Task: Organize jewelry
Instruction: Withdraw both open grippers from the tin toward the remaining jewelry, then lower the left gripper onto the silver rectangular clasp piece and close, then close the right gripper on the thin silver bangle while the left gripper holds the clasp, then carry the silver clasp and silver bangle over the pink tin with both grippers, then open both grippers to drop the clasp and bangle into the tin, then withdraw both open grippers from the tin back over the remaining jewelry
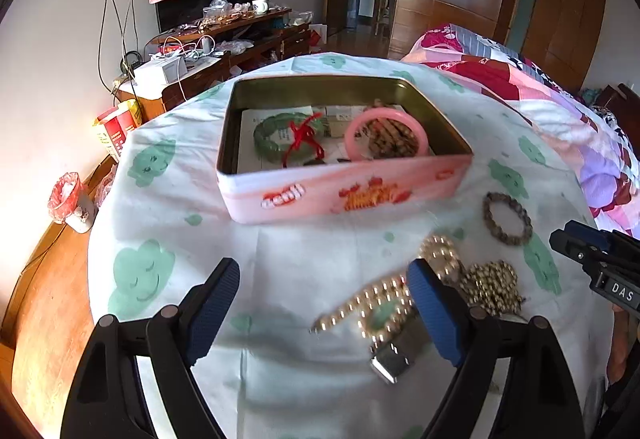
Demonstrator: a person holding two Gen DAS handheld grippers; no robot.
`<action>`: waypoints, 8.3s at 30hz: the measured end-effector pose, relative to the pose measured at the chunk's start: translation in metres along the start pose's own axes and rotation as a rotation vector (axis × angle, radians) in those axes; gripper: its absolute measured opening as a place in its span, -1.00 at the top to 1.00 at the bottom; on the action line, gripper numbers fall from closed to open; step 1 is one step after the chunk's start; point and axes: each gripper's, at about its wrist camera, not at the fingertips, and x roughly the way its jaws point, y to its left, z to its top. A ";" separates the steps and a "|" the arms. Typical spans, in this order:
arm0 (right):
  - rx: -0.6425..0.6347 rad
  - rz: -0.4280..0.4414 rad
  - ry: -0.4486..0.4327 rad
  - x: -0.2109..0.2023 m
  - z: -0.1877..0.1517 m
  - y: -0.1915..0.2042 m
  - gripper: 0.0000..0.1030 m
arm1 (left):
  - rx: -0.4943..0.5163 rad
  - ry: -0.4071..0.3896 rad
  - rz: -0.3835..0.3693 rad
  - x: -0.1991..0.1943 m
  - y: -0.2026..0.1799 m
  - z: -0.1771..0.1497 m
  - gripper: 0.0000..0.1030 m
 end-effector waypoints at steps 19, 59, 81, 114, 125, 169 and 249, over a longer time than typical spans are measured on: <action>-0.088 0.059 0.006 -0.017 -0.043 0.042 0.12 | 0.021 0.025 -0.071 -0.021 -0.018 -0.035 -0.66; -0.201 0.196 0.008 -0.020 -0.054 0.091 -0.20 | -0.026 -0.041 -0.125 -0.038 0.017 -0.029 0.41; -0.221 0.141 0.029 -0.010 -0.056 0.094 -0.31 | -0.033 -0.056 -0.148 -0.042 0.018 -0.032 0.41; -0.202 0.145 -0.074 -0.033 -0.021 0.084 -0.31 | -0.008 -0.139 -0.162 -0.071 0.016 -0.001 0.49; -0.233 0.139 -0.117 -0.031 0.008 0.089 -0.31 | 0.023 -0.184 -0.157 -0.078 0.013 0.025 0.49; -0.299 0.116 -0.137 0.031 0.108 0.097 -0.31 | 0.097 -0.193 -0.044 -0.019 0.021 0.122 0.49; -0.092 -0.020 -0.023 0.010 0.006 0.011 -0.45 | 0.023 -0.031 0.074 0.005 0.011 0.009 -0.51</action>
